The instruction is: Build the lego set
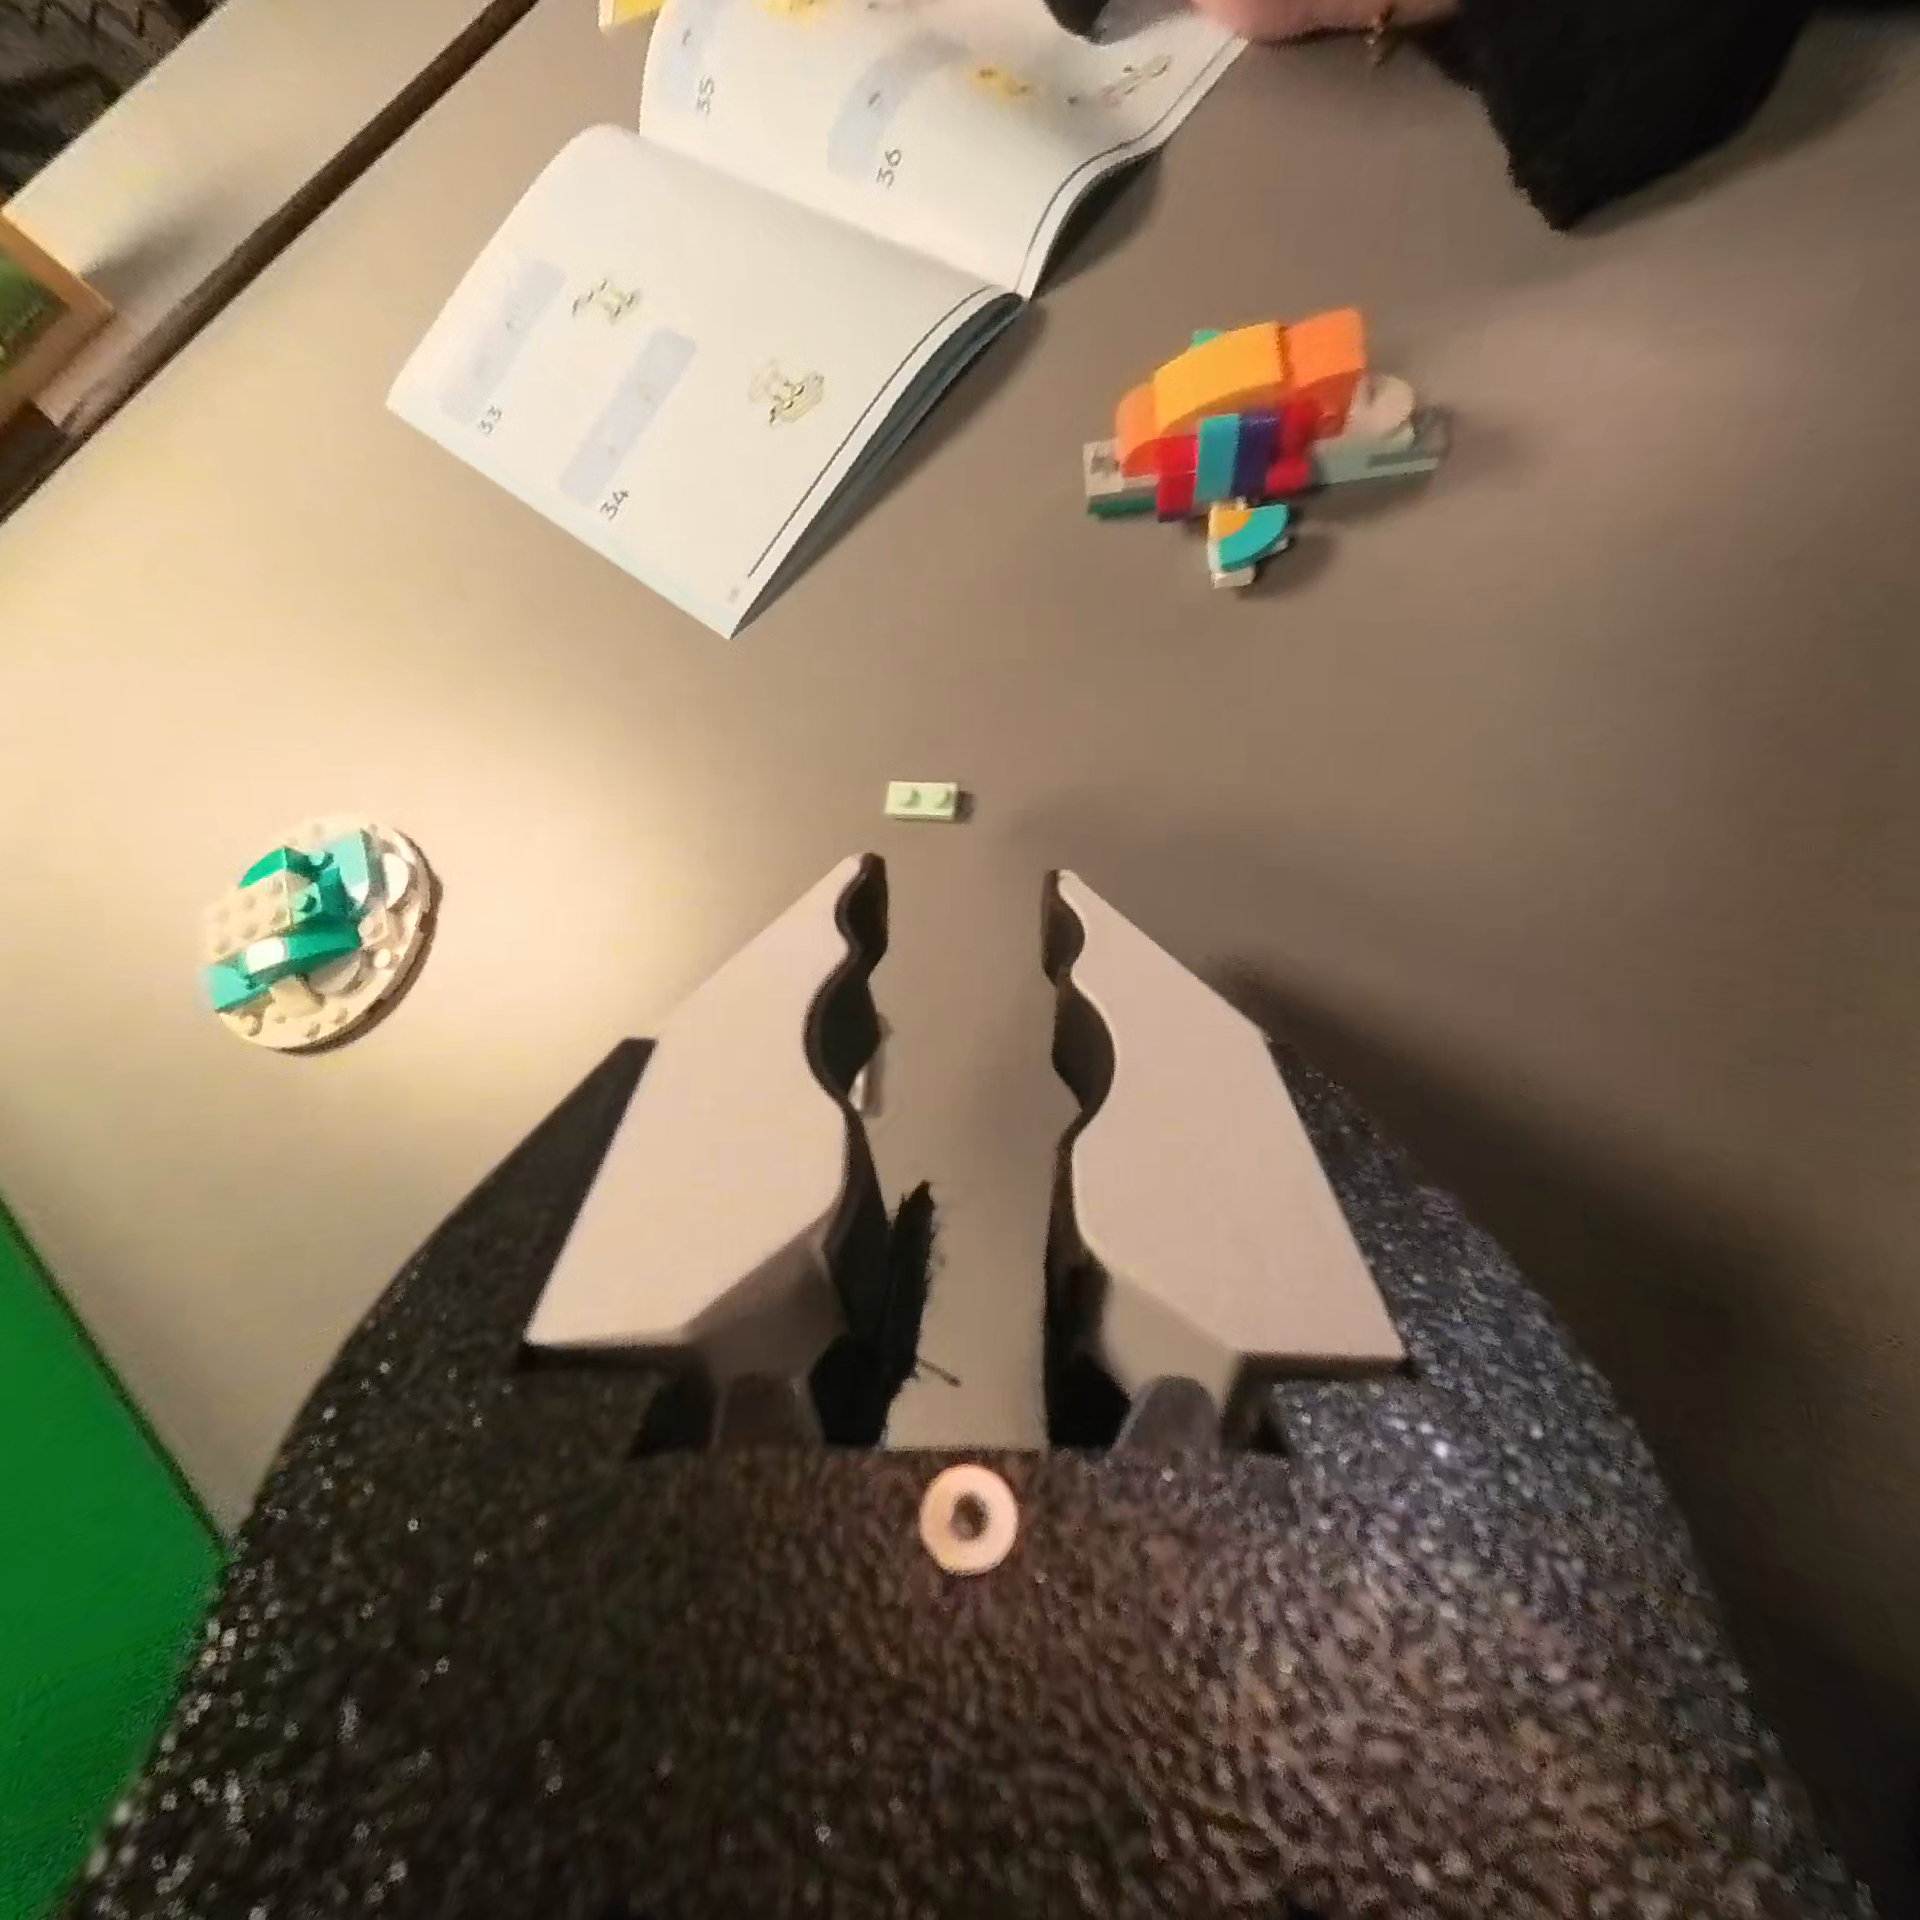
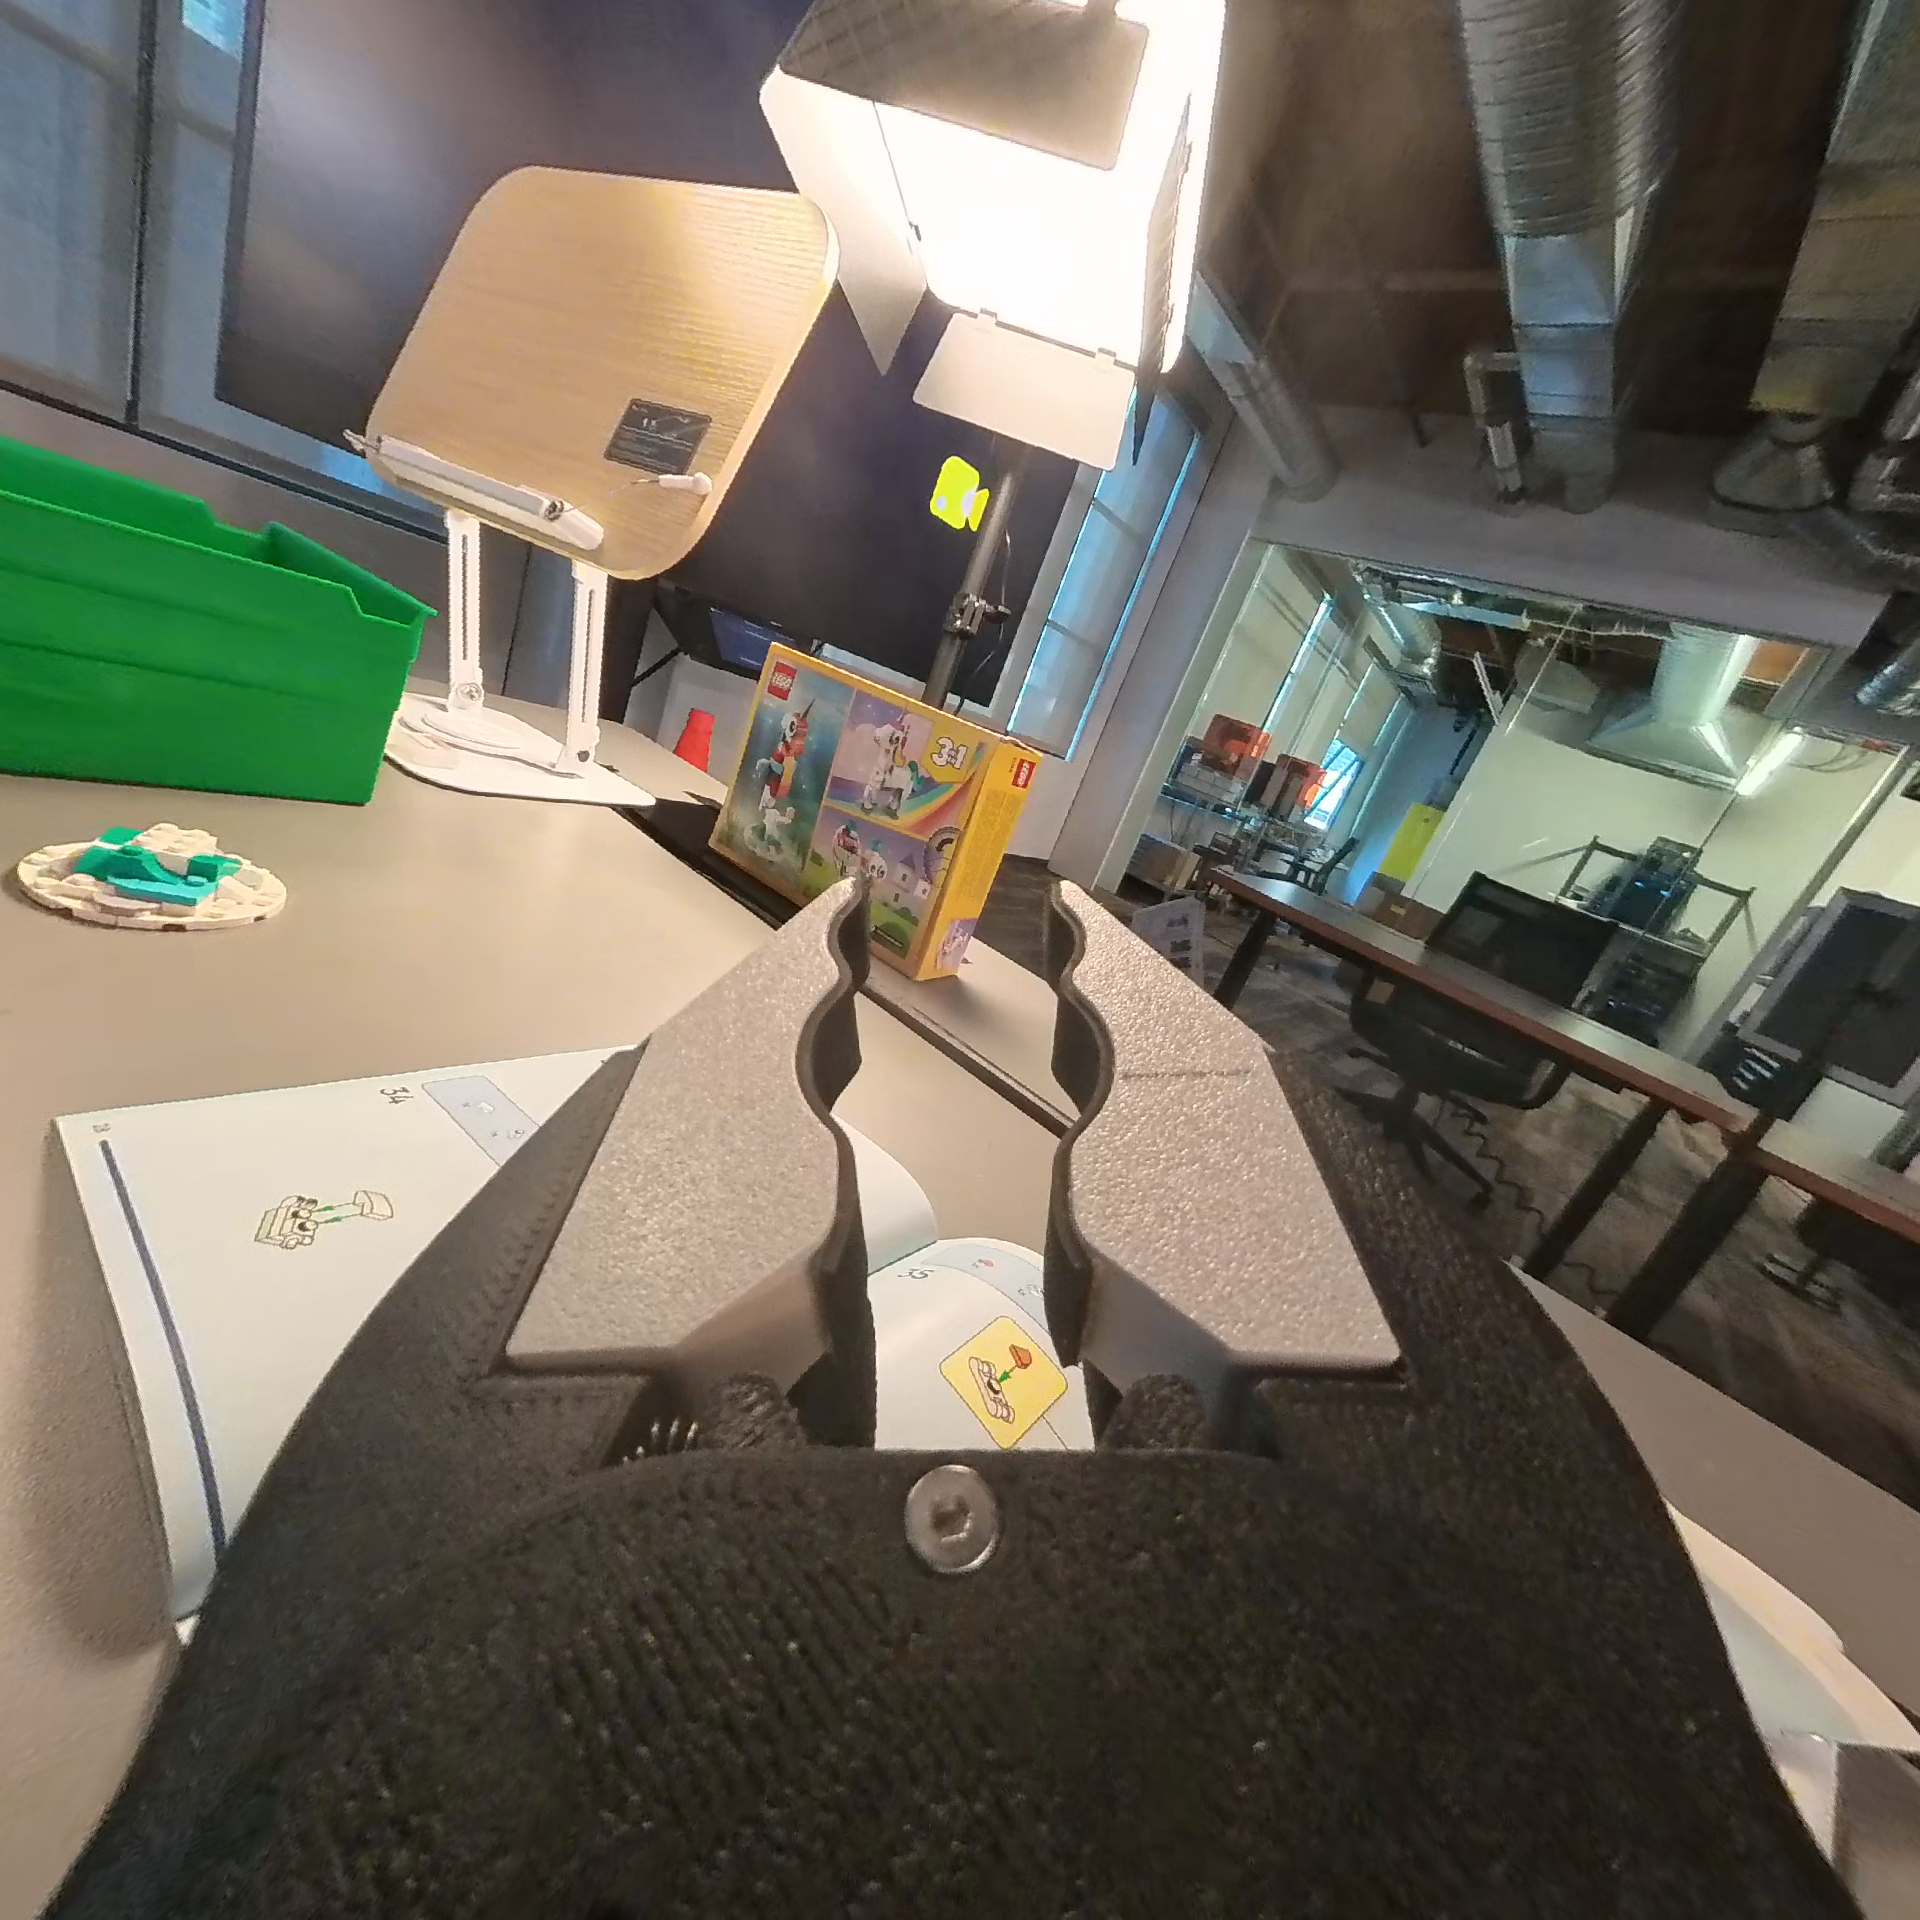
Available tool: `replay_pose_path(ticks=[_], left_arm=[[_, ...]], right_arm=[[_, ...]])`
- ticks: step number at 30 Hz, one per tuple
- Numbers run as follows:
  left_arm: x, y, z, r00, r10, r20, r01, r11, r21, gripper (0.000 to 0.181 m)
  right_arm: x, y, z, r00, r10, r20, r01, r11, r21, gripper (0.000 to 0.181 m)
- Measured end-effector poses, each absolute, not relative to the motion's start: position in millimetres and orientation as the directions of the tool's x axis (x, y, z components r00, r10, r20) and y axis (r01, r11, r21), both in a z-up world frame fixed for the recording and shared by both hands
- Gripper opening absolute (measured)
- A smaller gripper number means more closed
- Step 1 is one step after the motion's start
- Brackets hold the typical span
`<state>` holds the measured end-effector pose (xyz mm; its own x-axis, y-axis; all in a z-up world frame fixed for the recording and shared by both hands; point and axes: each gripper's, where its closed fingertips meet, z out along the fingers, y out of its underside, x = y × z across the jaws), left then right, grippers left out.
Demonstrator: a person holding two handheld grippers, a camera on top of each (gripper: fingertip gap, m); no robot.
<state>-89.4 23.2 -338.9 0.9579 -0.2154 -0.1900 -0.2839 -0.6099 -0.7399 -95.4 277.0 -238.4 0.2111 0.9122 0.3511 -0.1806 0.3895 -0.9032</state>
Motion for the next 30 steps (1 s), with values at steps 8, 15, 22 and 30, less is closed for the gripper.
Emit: replay_pose_path(ticks=[8,15,22,30], left_arm=[[-125,0,-350,0.957,-0.182,-0.227,-0.287,-0.717,-0.635,0.031],[-132,-7,-358,0.969,-0.201,-0.143,-0.247,-0.752,-0.611,0.021],[-127,-5,-365,0.972,-0.227,-0.069,-0.220,-0.754,-0.618,0.009],[-138,25,-344,0.890,-0.318,-0.328,-0.457,-0.617,-0.641,0.000]], right_arm=[[-96,277,-238,0.211,0.912,0.352,-0.180,0.390,-0.903,0.032],[-96,277,-239,0.210,0.911,0.354,-0.179,0.392,-0.902,0.032],[-96,277,-238,0.213,0.912,0.351,-0.180,0.390,-0.903,0.033],[-94,283,-236,0.235,0.917,0.321,-0.189,0.367,-0.911,0.038]])
